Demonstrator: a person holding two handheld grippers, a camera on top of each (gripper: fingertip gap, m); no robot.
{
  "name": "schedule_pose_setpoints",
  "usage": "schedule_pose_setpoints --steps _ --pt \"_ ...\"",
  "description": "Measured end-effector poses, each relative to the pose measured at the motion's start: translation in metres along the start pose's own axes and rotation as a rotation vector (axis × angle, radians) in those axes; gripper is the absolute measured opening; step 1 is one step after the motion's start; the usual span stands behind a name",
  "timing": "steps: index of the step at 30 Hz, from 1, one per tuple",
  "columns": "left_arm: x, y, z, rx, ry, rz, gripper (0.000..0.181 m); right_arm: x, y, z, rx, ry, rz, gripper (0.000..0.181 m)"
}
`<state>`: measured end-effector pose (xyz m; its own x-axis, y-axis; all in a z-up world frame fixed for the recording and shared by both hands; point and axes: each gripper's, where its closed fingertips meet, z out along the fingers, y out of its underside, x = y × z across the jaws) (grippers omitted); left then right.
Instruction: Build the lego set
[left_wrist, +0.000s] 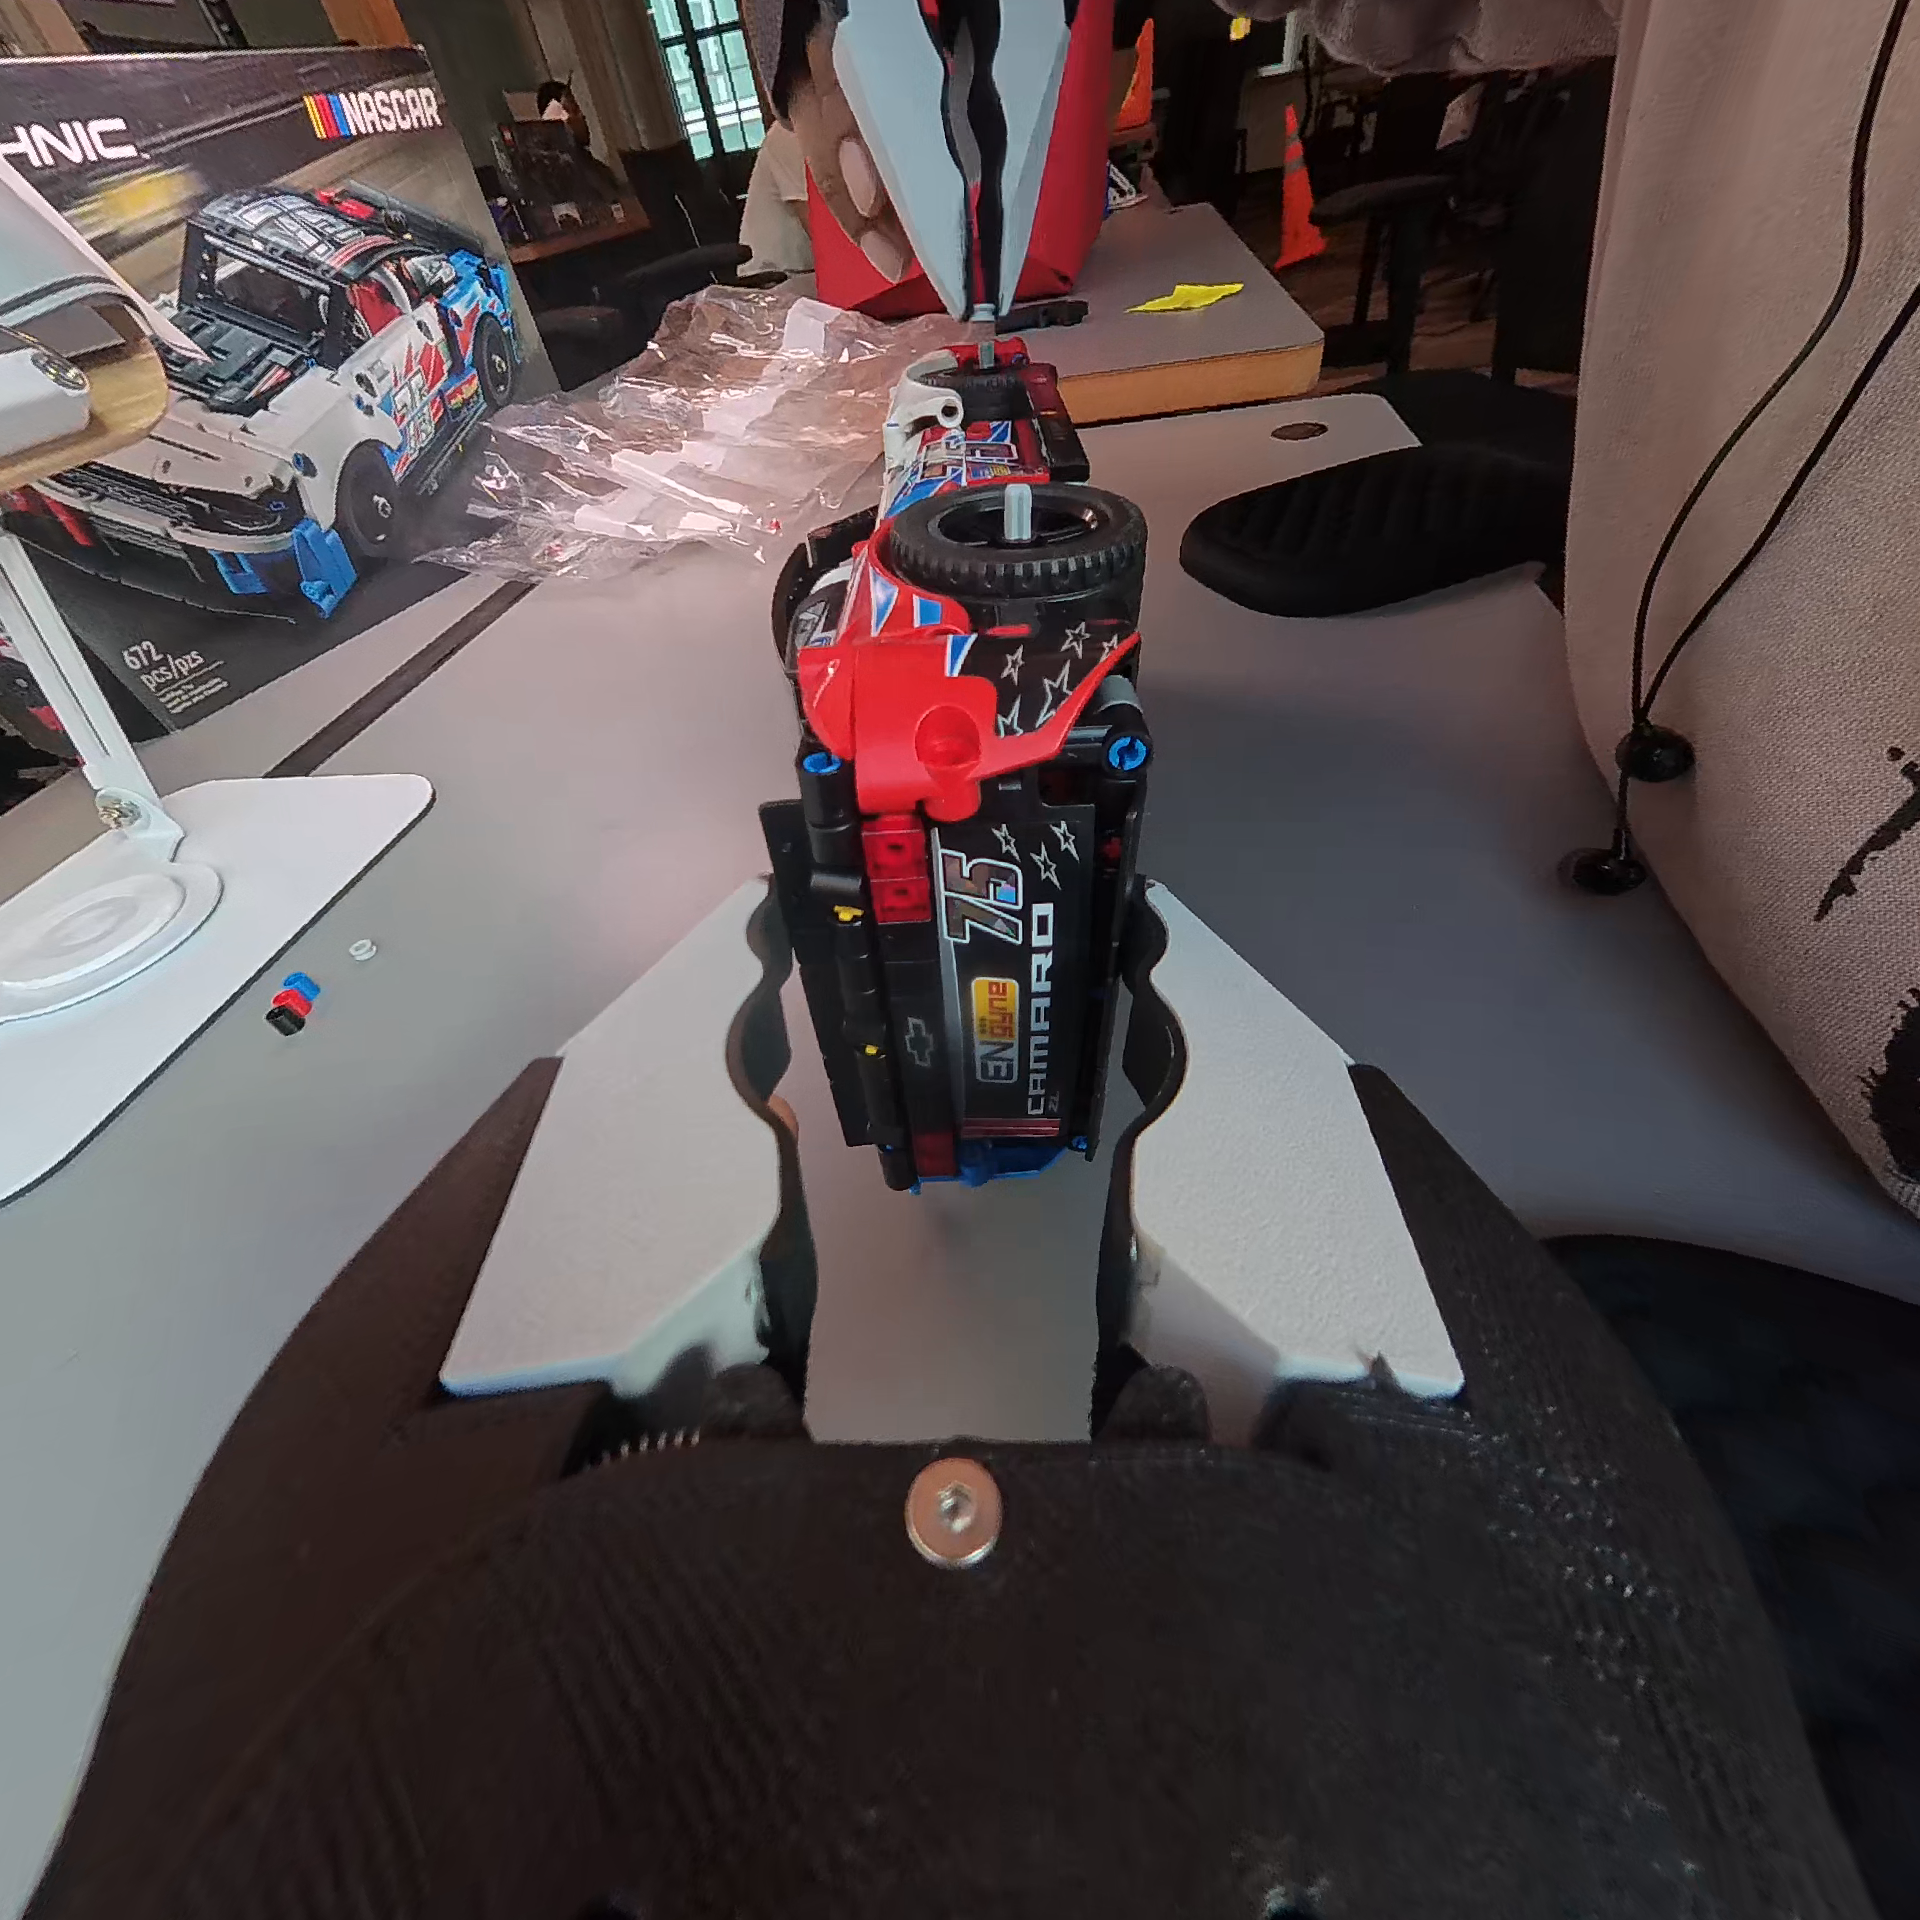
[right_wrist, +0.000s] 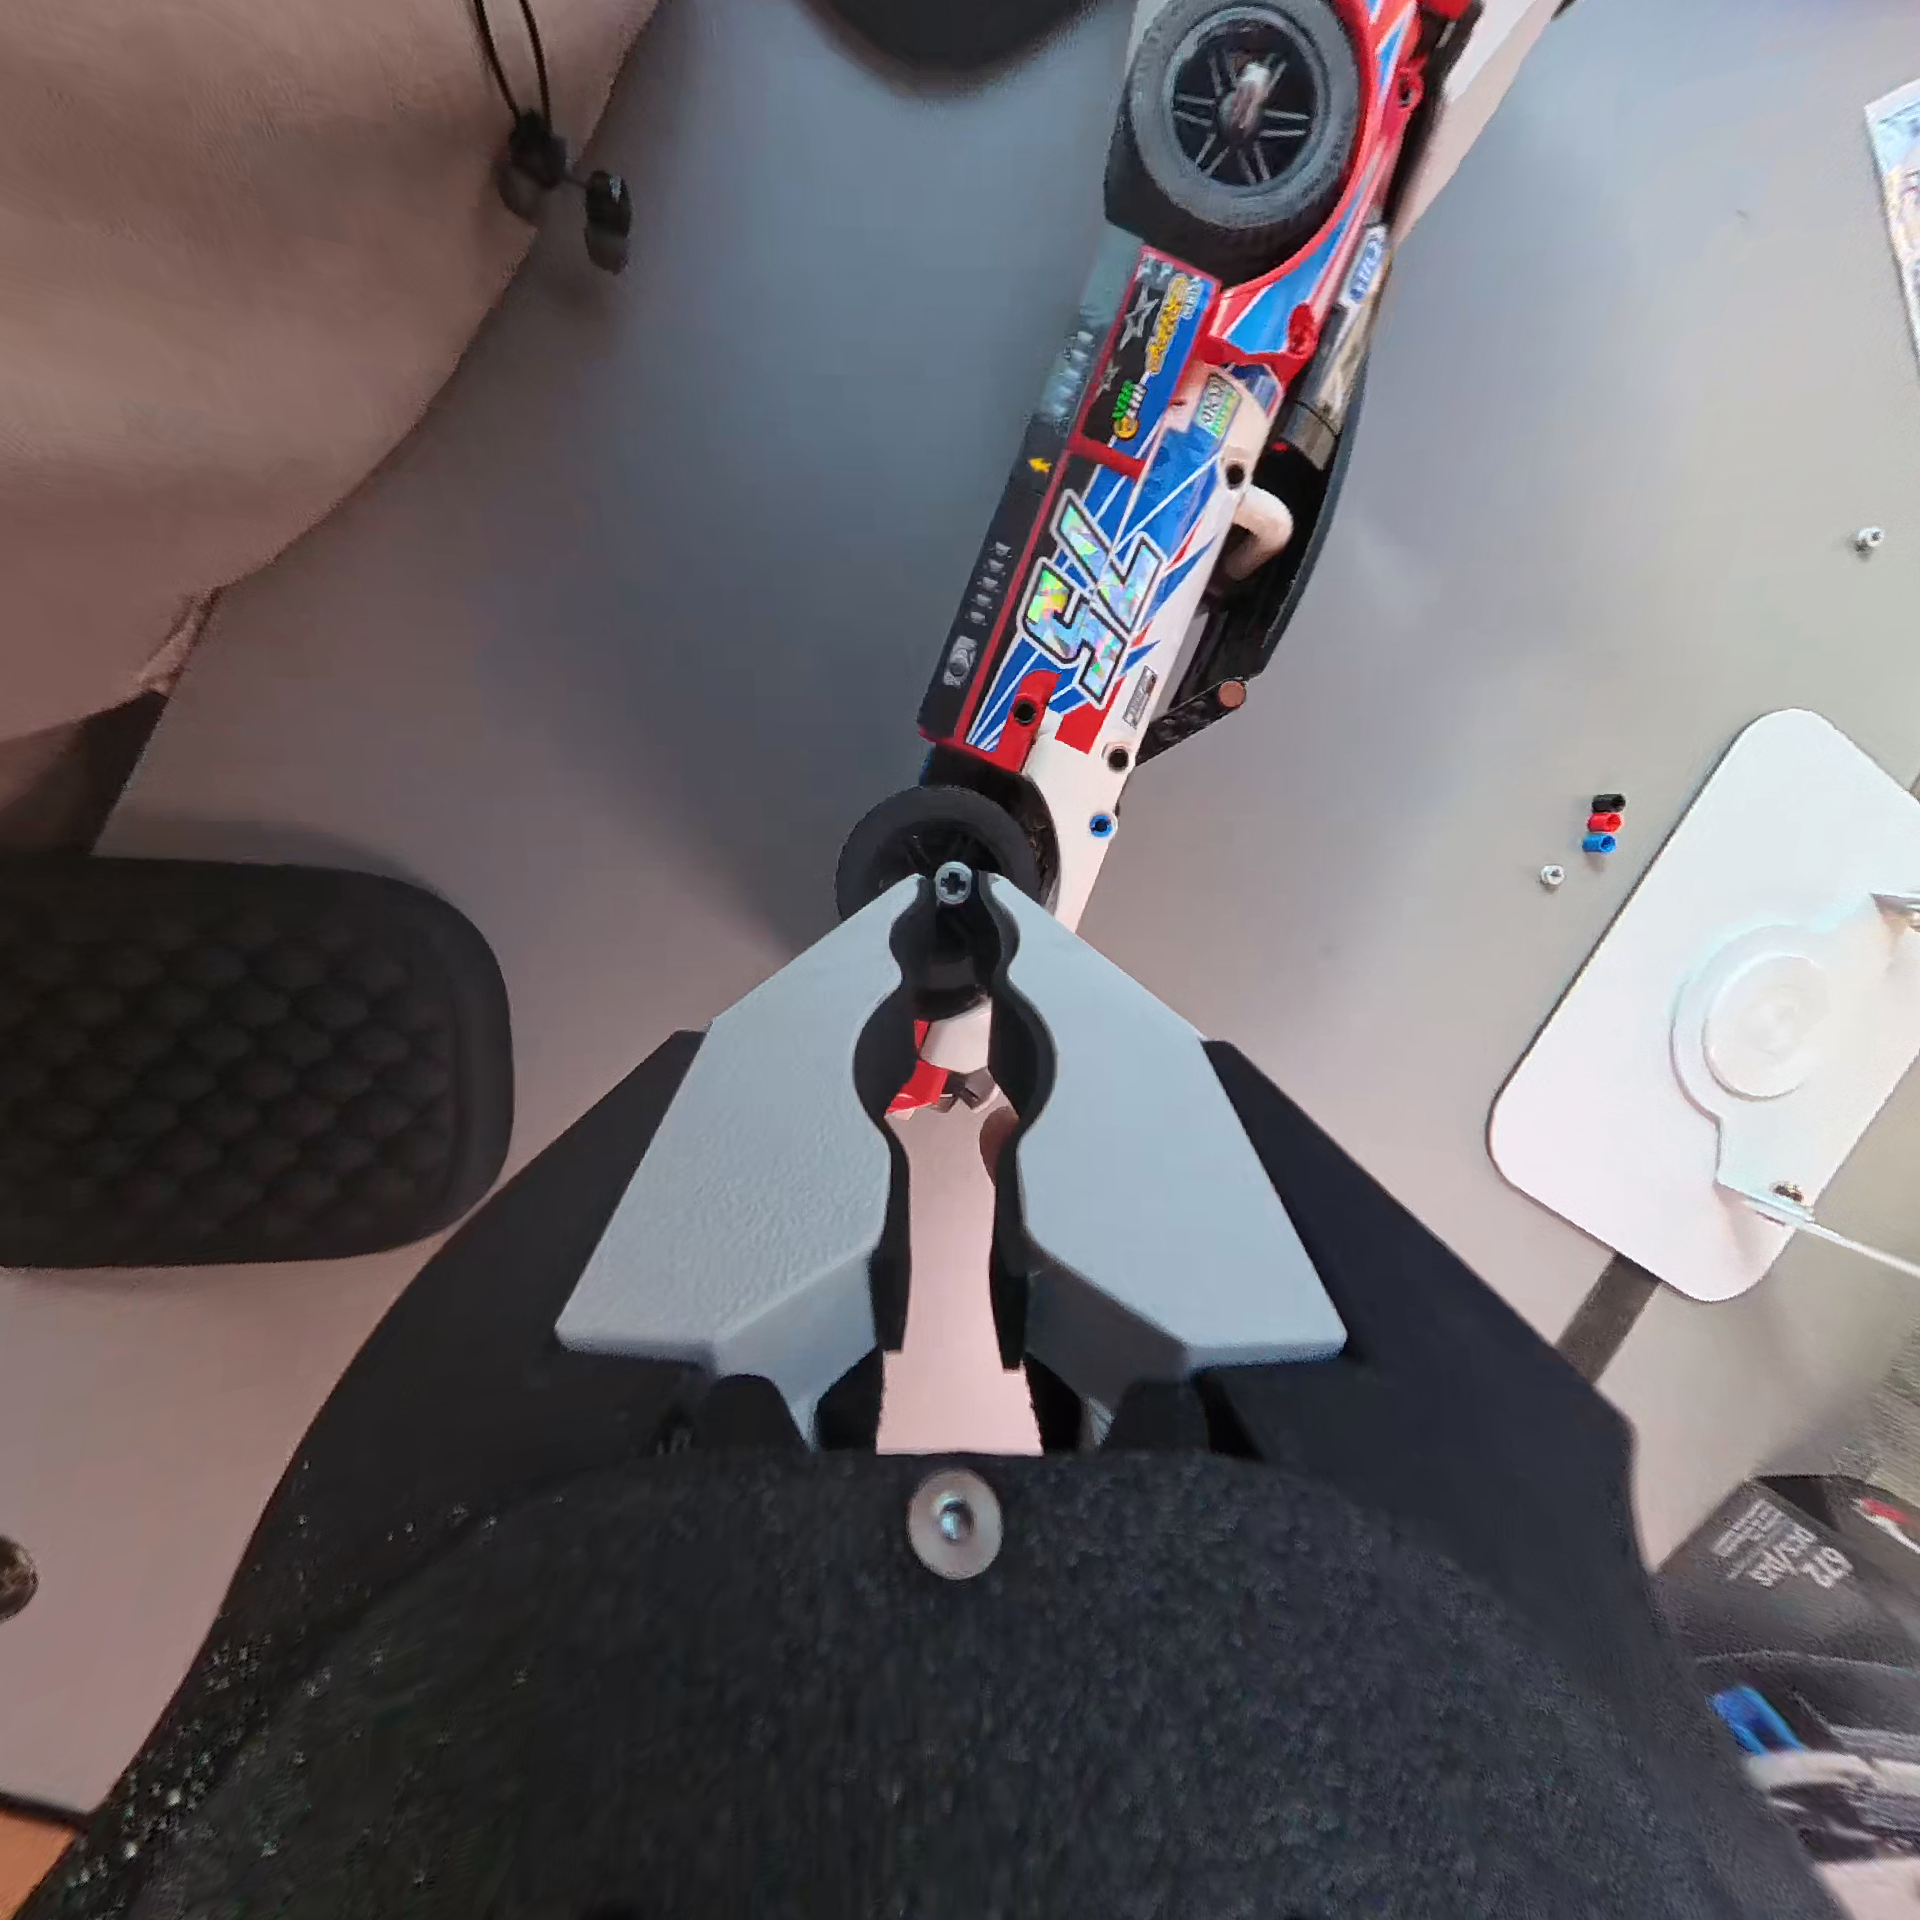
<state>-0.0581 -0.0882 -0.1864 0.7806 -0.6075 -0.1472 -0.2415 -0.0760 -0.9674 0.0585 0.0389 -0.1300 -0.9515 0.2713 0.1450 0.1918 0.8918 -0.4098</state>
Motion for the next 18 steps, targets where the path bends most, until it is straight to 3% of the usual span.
schedule_pose_setpoints --steps 7,13,18 --pt "-0.003 0.001 0.000 -0.016 0.003 -0.030 0.062 0.010 0.023 -0.014 0.277 0.054 0.310 0.004" --pt "-0.012 0.003 0.001 -0.012 0.013 -0.125 0.065 0.013 0.044 -0.008 0.373 0.079 0.422 0.004" --pt "-0.015 0.004 0.002 -0.004 0.020 -0.168 0.067 0.015 0.045 -0.007 0.427 0.062 0.455 0.004"
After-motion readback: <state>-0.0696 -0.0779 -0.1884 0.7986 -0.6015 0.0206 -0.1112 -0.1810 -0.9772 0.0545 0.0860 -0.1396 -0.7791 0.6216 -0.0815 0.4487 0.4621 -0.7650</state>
